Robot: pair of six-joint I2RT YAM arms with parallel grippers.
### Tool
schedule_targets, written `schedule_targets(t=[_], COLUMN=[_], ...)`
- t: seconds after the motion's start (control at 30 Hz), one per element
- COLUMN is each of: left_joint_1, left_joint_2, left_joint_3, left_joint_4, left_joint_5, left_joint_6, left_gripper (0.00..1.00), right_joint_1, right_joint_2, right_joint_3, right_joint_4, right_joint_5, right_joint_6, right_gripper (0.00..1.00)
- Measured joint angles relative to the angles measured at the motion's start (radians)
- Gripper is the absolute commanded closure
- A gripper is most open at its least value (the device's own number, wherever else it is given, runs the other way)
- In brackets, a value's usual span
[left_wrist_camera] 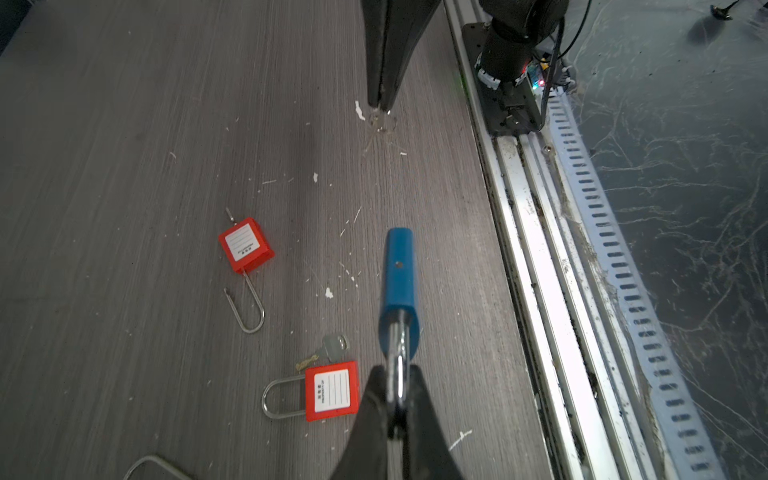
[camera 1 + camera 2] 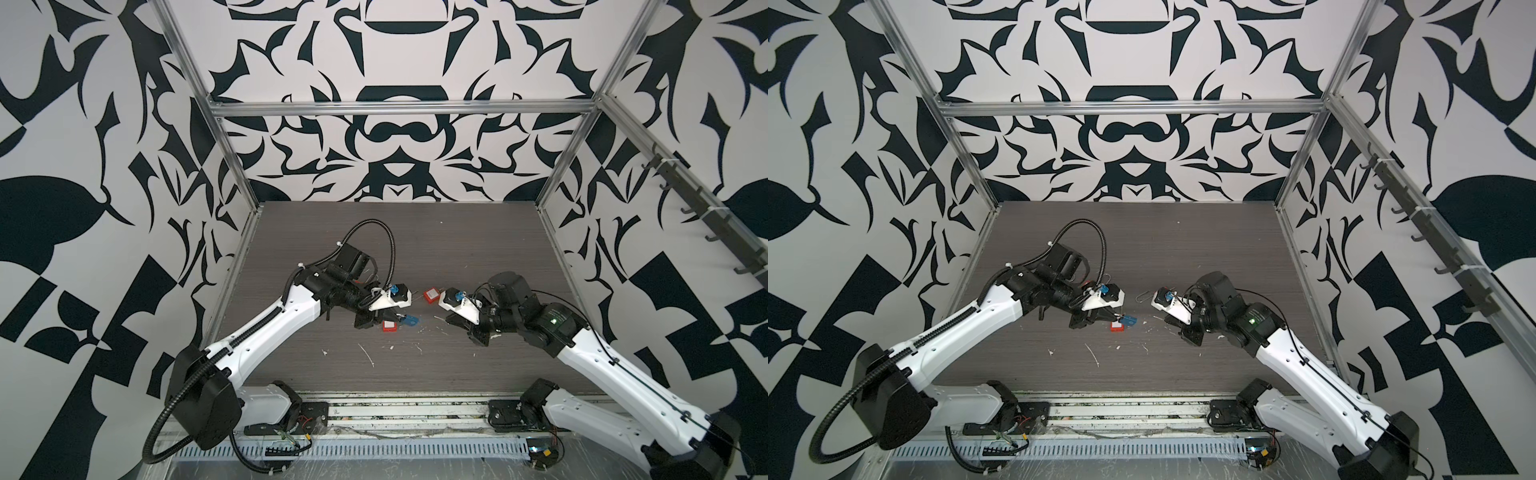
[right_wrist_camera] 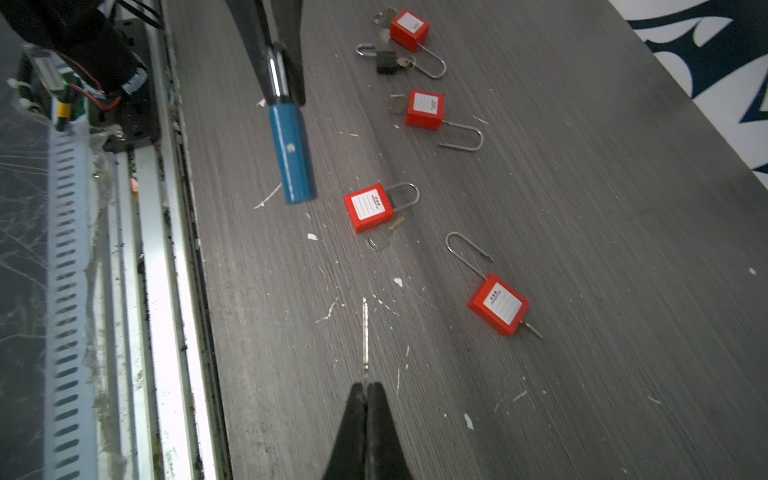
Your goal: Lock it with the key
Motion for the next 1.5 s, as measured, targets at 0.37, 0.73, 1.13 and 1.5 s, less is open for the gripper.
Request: schedule_targets(t=[0.37,0.73,1.13,1.5], left_joint_1=[0.038,-0.027,-0.093,-0.139], left_joint_2=[0.171,0.517,0.714,0.797], left_joint_3=[0.092,0.384,0.544,0.603], left_joint_4=[-0.214,-0.337,-0.436,-0.488], left_joint_5=[-0.067,-0.148,-0.208,-0.258], left_joint_6=[0.038,0.026,0.022,0.021], left_gripper=[1.0,1.0,1.0,1.0], right_joint_1=[-0.001,-0.001,-0.001,-0.001], right_joint_2=[0.013,-0.048,-0.072,-0.072], right_joint_3=[-0.05,-0.108,-0.124,-0.126], right_joint_4=[0.076,0.129,0.133,0.142], right_joint_5=[0.145,0.224,0.273,0.273], right_joint_6=[0.126,0.23,0.298,0.333], right_gripper=[1.0,1.0,1.0,1.0])
